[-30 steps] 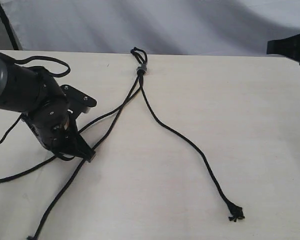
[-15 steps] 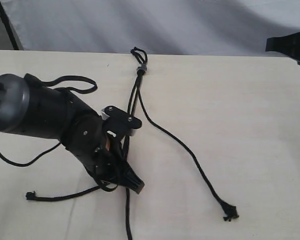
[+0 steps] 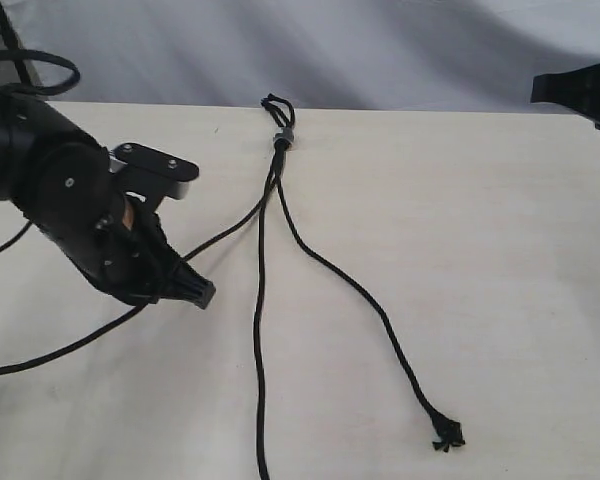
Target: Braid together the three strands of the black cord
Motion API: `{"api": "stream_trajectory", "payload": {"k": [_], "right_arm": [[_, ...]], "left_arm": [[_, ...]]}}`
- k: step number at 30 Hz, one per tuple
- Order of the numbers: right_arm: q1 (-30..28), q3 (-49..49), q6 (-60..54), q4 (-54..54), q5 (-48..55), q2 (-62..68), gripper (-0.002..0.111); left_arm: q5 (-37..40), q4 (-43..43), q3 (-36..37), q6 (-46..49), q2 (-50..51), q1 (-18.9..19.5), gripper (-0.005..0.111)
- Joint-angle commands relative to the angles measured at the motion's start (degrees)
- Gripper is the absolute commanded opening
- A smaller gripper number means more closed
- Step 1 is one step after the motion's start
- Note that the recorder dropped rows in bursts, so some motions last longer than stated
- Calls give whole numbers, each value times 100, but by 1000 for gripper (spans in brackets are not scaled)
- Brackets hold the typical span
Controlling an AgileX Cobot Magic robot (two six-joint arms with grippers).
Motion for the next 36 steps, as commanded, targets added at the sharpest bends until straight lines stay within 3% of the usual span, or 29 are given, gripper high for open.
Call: {"api": "stream_trajectory", "payload": {"k": [1,7,10,15,17,20,25,27,31,36], "right_arm": [[-20,7,-10,-15,-55,19,0],[-20,7,-10,-15,-70,19,0],[-20,7,-10,107,-70,19,0],[62,7,-104,371,86,19,0],[241,7,-259,412,222,19,0],[759,-25,-794,870,376,19,0],[2128,-470,-1915,1941,1533,277,0],[2630,-582,-1905,1962,1620,529,0],[3546,-597,-1660,1962,1238,1144,2],[4258,-606,-905,1962,966,1902,27]], "left_arm": [[-91,53,260,-74,-62,434,1],[-636,65,676,19,-62,702,2],[-621,65,686,-160,-62,827,16],[-784,65,686,-160,-62,838,55],[-778,81,662,-141,-89,838,64],[-755,332,472,-160,-201,924,67],[-790,361,241,-177,-586,1482,58],[-724,361,241,-45,-752,1723,44],[-509,361,241,120,-819,2048,3],[-979,361,241,144,-736,2100,1]]}}
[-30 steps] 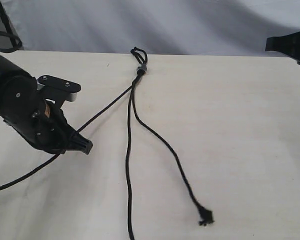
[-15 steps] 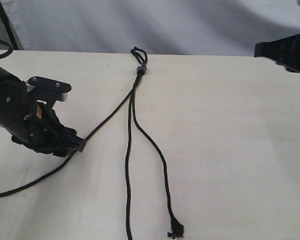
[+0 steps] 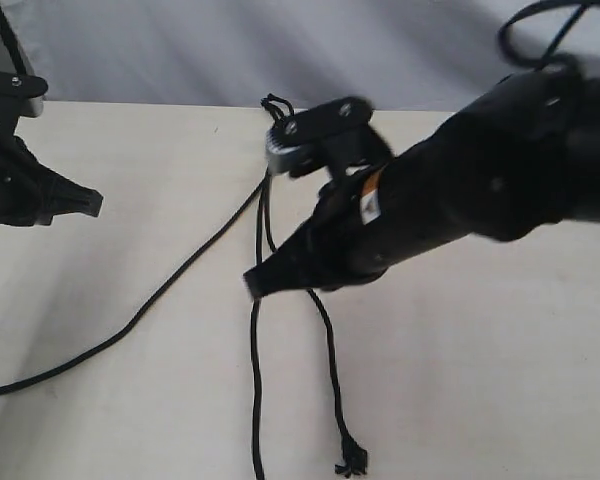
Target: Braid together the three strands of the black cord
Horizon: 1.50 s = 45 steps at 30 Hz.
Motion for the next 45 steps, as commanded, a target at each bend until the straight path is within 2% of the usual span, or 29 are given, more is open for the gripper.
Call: {"api": "stream_trajectory", "payload": {"k": [1,4,9,14,16,18,20,24,26,30,34,37,40,45], "right_arm": [[539,-70,641,8,-218,647,33],[786,-233,643,90,-101,1066,44],[1115,-503,643,90,121,1579,45],[1193,-697,693,90,363,2095,44],[1193,-697,702,90,393,2229,38],[1193,-697,702,90,489,2339,24],[1193,-705,454,90,504,2343,2],[1193,-1232,16,-35,1135,2047,0],[1164,-1568,11,-579,1426,1824,0],[751,-1787,219,-1192,1842,1569,0],[-60,-1763,590,-1829,2136,1447,0],[-699,-1733,662,-1868,2182,1493,0],[-1310,-1382,671,-1843,1644,1564,0],[-1725,-581,671,-1855,873,1656,0]], "left_arm": [[-376,21,-8,47,33,36,1],[-368,21,-8,47,33,36,1],[-240,9,-8,47,33,36,1],[-240,9,-8,47,33,36,1],[-240,9,-8,47,33,36,1],[-247,9,-8,47,33,36,1],[-247,9,-8,47,33,36,1],[-247,9,-8,47,33,36,1],[-247,9,-8,47,33,36,1],[-247,9,-8,47,33,36,1],[-258,9,-8,47,33,36,1],[-269,9,-8,47,33,36,1],[-270,-18,-8,47,33,36,1],[-270,-30,-8,47,33,36,1]]}}
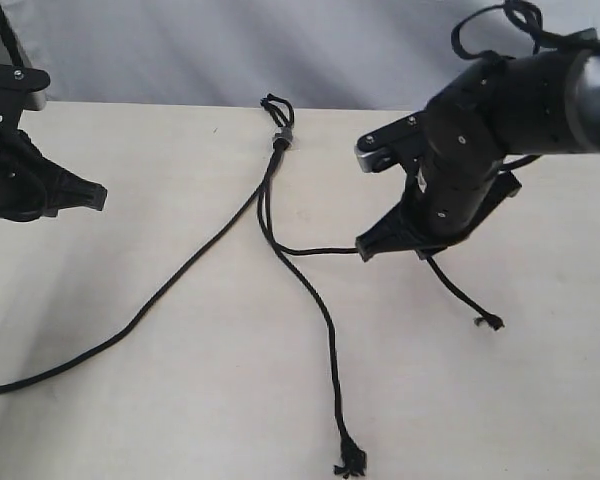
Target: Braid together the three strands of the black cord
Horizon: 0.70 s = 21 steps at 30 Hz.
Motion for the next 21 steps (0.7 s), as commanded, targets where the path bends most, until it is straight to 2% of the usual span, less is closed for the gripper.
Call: {"api": "stream_trajectory", "payload": {"k": [1,4,16,19,21], "right_arm": [[-165,551,55,-26,-585,13,0],[-165,862,55,-26,-757,13,0],[-153,924,1076,-115,-606,188,0],[-153,924,1345,-252,-583,188,10],[-153,924,1616,-252,-523,188,25]], "left_arm": [[-9,-41,-8,21,21,9,1],[-9,-41,-8,21,21,9,1],[8,-451,57,174,21,9,1],[8,-461,57,205,25,9,1],[8,-543,57,205,47,9,1]]}}
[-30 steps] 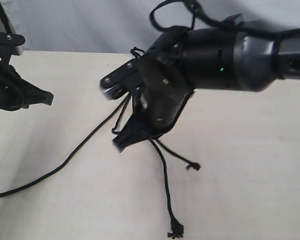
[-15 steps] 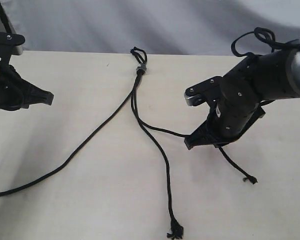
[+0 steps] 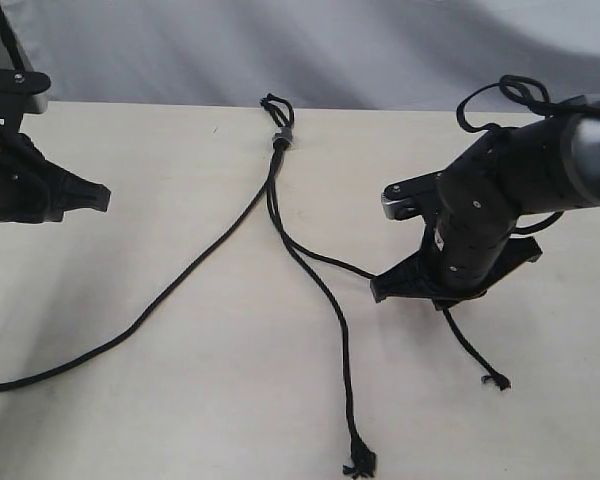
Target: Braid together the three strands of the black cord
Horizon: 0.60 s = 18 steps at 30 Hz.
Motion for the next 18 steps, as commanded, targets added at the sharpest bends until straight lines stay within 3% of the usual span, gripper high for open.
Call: {"api": "stream_trajectory", "payload": {"k": [1,5,10,15,18], "right_arm": [[-28,25,451,-123,114,6,32],[-28,25,286,-227,82,-78,57],[-28,25,33,-215,142,-781,59],[-154,25,272,-909,356,-1890,59],[-470,25,706,-1212,132,-2572,59]], "left_arm": [[3,-235,34,24,38,9,1],[-209,-421,127,115,75,-16,1],[-281,-1122,167,791,147,-361,1],[-316,-1649,167,1000,157,-1481,6],[-336,-1734,167,888,240,-2314,21]]}}
